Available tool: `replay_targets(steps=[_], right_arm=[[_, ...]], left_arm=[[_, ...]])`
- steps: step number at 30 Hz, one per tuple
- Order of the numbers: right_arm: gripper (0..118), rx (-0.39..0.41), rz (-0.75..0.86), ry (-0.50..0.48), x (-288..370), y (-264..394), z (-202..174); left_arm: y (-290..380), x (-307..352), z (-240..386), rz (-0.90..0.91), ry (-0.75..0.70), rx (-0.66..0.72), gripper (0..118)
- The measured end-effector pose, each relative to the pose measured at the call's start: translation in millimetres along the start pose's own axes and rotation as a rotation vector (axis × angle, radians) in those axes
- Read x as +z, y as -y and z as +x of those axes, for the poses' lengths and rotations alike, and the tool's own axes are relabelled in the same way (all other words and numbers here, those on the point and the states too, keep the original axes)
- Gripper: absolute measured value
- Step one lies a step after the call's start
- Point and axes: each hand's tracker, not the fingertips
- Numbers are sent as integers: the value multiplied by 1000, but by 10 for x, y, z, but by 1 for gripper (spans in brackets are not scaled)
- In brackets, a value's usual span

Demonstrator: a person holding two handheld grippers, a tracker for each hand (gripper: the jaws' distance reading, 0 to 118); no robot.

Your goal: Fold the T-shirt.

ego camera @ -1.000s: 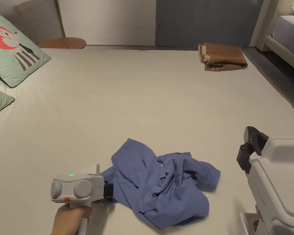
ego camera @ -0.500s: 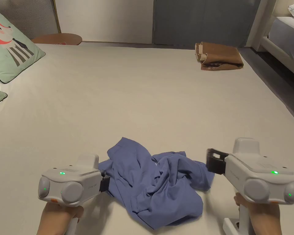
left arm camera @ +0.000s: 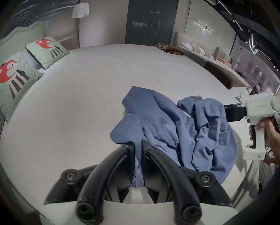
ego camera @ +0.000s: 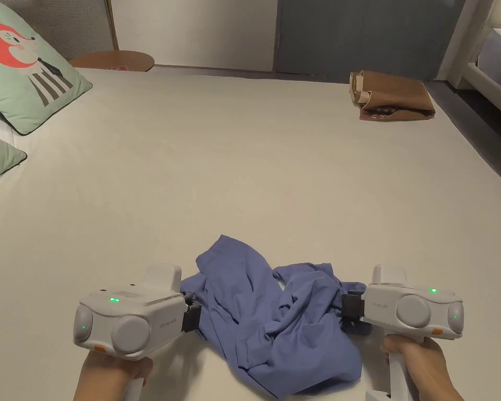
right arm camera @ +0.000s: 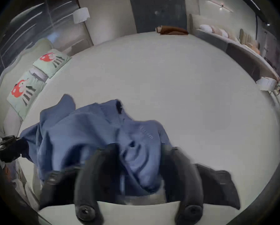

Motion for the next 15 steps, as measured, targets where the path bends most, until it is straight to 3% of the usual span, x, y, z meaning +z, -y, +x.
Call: replay_targets(steps=[2, 6, 10, 15], right_arm=[[10, 5, 11, -9, 16, 17, -27], [9, 66, 135, 39, 343, -31, -85], [9, 191, 295, 119, 790, -314, -115], [9, 241, 439, 185, 1289, -891, -35]], left_arm=[[4, -4, -15, 1, 3, 9, 4], [8, 47, -63, 26, 8, 50, 4], [-168, 142, -183, 56, 29, 119, 4], [-720, 306, -344, 141, -3, 136, 4]])
